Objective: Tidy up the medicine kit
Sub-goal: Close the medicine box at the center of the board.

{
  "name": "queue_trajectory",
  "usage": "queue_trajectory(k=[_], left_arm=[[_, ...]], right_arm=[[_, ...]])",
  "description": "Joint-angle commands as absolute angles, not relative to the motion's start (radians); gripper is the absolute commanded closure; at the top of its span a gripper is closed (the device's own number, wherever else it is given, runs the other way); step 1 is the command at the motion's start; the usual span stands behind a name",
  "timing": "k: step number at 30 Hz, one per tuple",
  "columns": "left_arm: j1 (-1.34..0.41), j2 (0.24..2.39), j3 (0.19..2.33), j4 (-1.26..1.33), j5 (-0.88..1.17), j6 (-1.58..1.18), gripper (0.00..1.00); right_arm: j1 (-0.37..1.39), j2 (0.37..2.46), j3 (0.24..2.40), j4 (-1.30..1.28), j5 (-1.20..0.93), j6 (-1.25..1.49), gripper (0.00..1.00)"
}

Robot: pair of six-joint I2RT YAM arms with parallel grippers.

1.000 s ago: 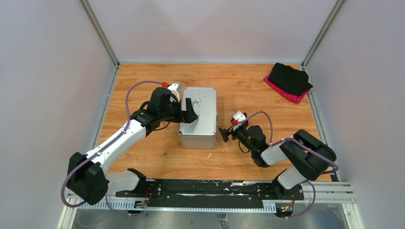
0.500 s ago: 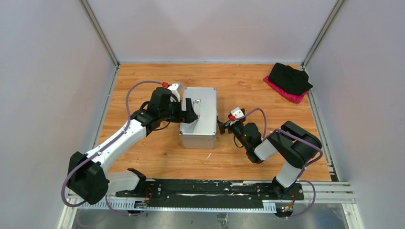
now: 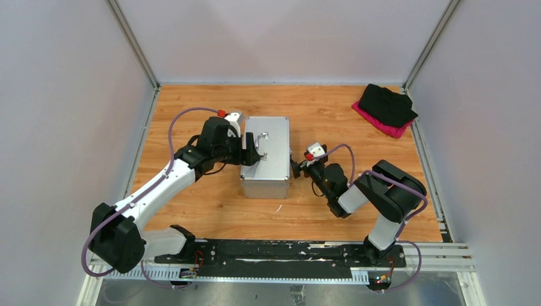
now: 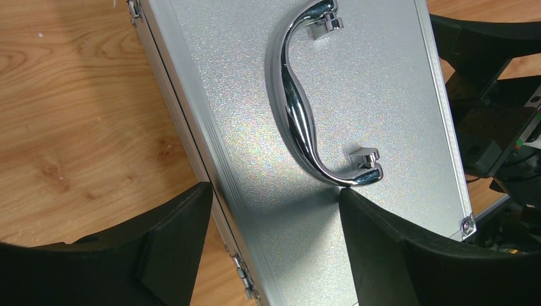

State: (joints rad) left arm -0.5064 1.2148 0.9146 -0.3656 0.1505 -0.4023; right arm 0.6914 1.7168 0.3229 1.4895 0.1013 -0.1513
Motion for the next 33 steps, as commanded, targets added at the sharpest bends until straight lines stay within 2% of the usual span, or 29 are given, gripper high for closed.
queue_trajectory(k=[1,33], left_arm=[[-0.509,1.206,0.908,-0.412,0.115,-0.367,0.23],[-0.509,1.208,0.905,-0.430,0.117,-0.356,0.25]], right_arm=[[0.709,1.727,0.348,1.543,0.118,-0.153,0.12],[0.703,1.762,0.370,1.544,0.266,-0.099,0.21]])
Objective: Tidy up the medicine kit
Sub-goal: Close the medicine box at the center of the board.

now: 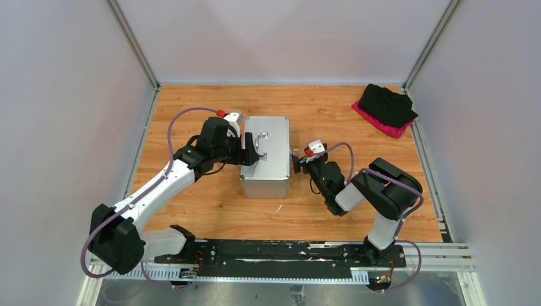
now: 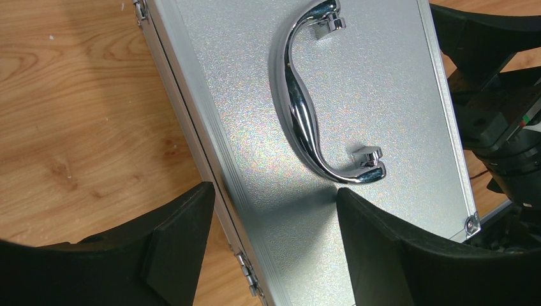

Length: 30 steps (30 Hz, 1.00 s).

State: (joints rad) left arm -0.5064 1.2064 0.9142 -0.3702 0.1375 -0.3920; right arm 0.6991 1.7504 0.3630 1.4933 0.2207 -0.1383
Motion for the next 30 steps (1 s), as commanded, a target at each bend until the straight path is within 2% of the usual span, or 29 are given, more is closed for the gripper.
queue_trajectory(k=[1,16,30], left_arm=[[-0.509,1.207,0.905,-0.430,0.119,-0.356,0.25],[-0.509,1.206,0.904,-0.433,0.119,-0.353,0.25],[-0.509,1.206,0.904,-0.433,0.120,-0.353,0.26]], right_arm=[[0.699,1.762,0.371,1.546,0.266,-0.088,0.22],[0.672,1.757,0.365,1.554,0.256,-0.018,0.31],[0.657,1.747,0.360,1.557,0.259,0.019,0.33]])
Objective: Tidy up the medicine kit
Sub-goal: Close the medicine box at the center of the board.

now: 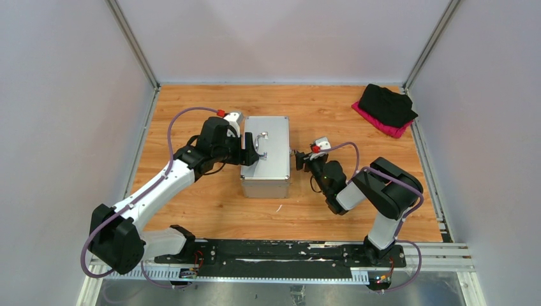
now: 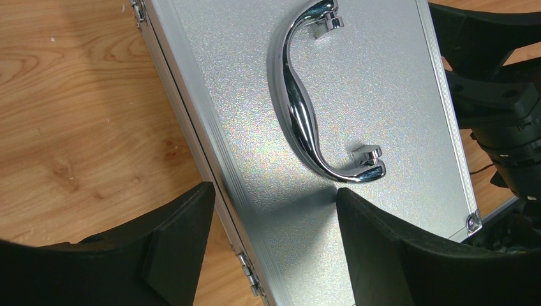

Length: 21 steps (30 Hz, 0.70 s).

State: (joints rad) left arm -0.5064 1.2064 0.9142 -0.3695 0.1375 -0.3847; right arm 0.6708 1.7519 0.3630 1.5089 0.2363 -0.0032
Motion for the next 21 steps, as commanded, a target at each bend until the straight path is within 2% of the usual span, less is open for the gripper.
queue_trajectory(k=[1,21], left_arm=[[-0.509,1.207,0.904,-0.433,0.120,-0.353,0.26],[-0.509,1.214,0.905,-0.433,0.124,-0.351,0.26]], right_arm=[[0.655,1.748,0.360,1.558,0.258,0.019,0.33],[0.655,1.729,0.370,1.558,0.140,0.074,0.37]])
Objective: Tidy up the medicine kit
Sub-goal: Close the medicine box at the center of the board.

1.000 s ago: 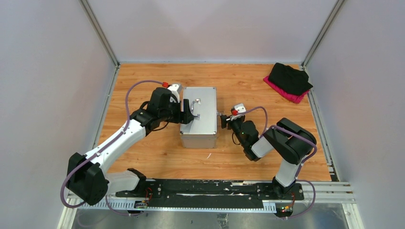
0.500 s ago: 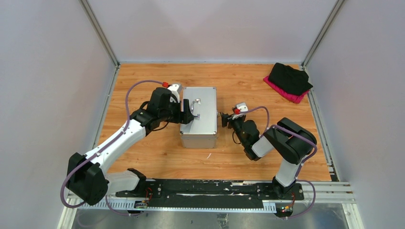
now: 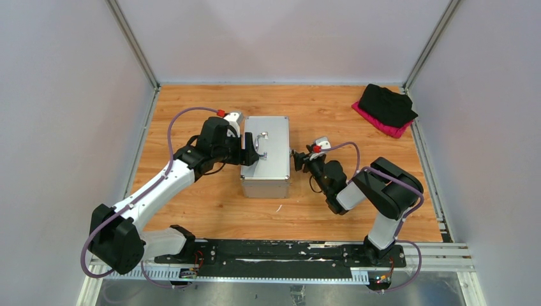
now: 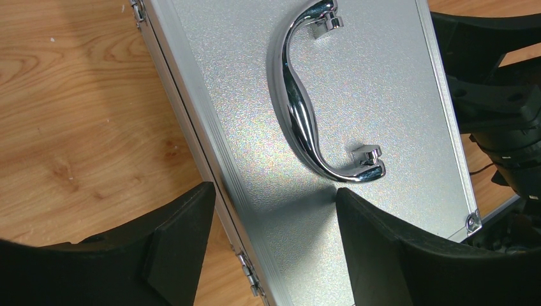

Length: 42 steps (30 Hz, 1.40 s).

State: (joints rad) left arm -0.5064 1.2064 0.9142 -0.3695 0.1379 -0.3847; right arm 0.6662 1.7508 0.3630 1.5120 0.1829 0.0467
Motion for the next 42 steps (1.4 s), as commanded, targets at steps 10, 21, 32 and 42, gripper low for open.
queue_trajectory(k=[10,21,32,42], left_arm=[[-0.509,1.222,0.905,-0.429,0.134,-0.354,0.26],[-0.509,1.220,0.902,-0.427,0.137,-0.356,0.26],[-0.509,1.220,0.901,-0.430,0.140,-0.356,0.26],[-0.509,1.216,0.901,-0.430,0.142,-0.357,0.26]], right_arm=[[0.655,1.690,0.354,1.563,0.117,0.076,0.38],[0.654,1.659,0.334,1.560,0.090,0.079,0.41],[0.656,1.633,0.314,1.558,0.066,0.084,0.43],[0.657,1.598,0.305,1.549,0.051,0.088,0.43]])
